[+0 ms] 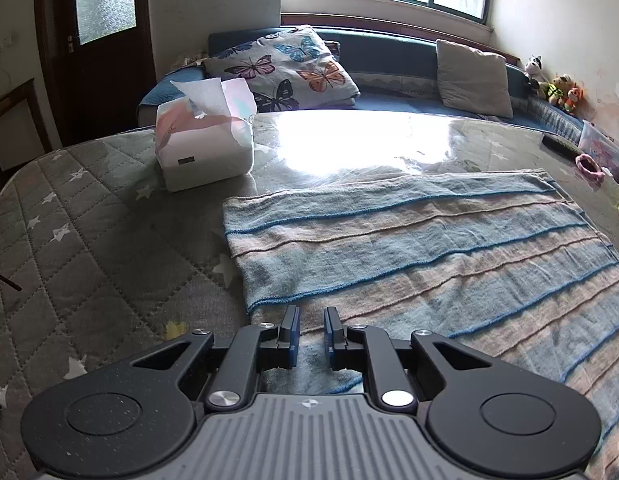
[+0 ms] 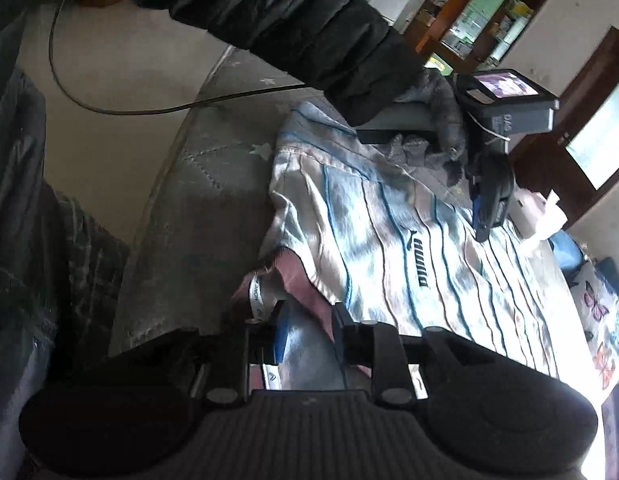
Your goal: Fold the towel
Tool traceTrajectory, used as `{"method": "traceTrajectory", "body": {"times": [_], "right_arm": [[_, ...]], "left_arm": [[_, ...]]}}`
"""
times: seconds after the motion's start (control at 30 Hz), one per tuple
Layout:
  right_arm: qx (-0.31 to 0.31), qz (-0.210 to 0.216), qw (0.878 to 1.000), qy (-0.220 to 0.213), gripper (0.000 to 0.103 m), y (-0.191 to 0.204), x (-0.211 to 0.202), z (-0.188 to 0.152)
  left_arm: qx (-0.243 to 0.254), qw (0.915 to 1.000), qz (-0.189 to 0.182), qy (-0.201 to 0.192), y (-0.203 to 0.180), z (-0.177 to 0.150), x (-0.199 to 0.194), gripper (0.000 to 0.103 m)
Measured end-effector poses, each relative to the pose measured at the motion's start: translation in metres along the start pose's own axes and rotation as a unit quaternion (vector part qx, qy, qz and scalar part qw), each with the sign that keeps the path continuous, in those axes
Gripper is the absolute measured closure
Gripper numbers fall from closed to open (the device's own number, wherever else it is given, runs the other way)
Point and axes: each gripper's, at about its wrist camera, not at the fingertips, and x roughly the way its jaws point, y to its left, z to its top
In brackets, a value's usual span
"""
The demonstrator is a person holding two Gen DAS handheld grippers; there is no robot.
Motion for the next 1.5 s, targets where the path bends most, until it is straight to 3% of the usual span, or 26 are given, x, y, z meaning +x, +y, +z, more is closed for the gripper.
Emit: {"method": "traceTrajectory", "body": {"times": [0.1, 0.27, 0.33, 0.37, 0.57, 0.63, 0.7, 0.77, 1.03, 1.27, 1.5], "right_arm": [[0.011, -0.012, 1.000, -0.011, 0.076, -0.001, 0.005, 0.001], [0.023, -0.006, 0.999, -0.021, 0.079, -0.008, 0.012, 0.005], [0.037, 0.015, 0.999, -0.015, 0.098, -0.011, 0.012, 0.004], [0.045, 0.025, 0.999, -0.011, 0.103, -0.013, 0.011, 0.003], [0.056, 0.007, 0.998, -0.016, 0.103, -0.016, 0.001, -0.001], [0.050, -0.001, 0.999, -0.010, 0.100, -0.016, 0.000, -0.002], [0.043, -0.004, 0.999, -0.001, 0.081, -0.016, 0.001, -0.004], [0.039, -0.015, 0.999, -0.001, 0.069, -0.014, 0.001, -0.006], [0.110, -0.014, 0.994, 0.015, 0.069, -0.026, -0.009, -0.019], [0.231, -0.028, 0.973, 0.014, 0.067, -0.053, -0.034, -0.041], [0.358, -0.068, 0.931, 0.007, 0.070, -0.081, -0.052, -0.071]], "left_arm": [[0.004, 1.0000, 0.002, 0.001, -0.002, 0.000, 0.000, 0.088], [0.002, 1.0000, -0.002, 0.002, 0.001, -0.001, -0.001, 0.088], [0.004, 1.0000, -0.002, 0.001, 0.001, -0.001, -0.001, 0.088], [0.005, 1.0000, -0.003, 0.000, 0.001, -0.001, -0.001, 0.088], [0.000, 1.0000, -0.007, 0.000, 0.003, 0.000, -0.001, 0.088], [0.001, 1.0000, -0.006, 0.000, 0.003, -0.001, -0.002, 0.088], [0.010, 1.0000, 0.000, -0.002, 0.002, -0.001, -0.003, 0.088], [0.020, 0.9998, 0.007, -0.006, 0.000, -0.003, -0.005, 0.088], [0.020, 0.9991, 0.034, -0.013, 0.004, -0.008, -0.011, 0.088], [0.058, 0.9968, 0.005, -0.054, -0.022, -0.026, -0.055, 0.088], [0.139, 0.9865, -0.062, -0.061, -0.079, -0.074, -0.096, 0.088]]}}
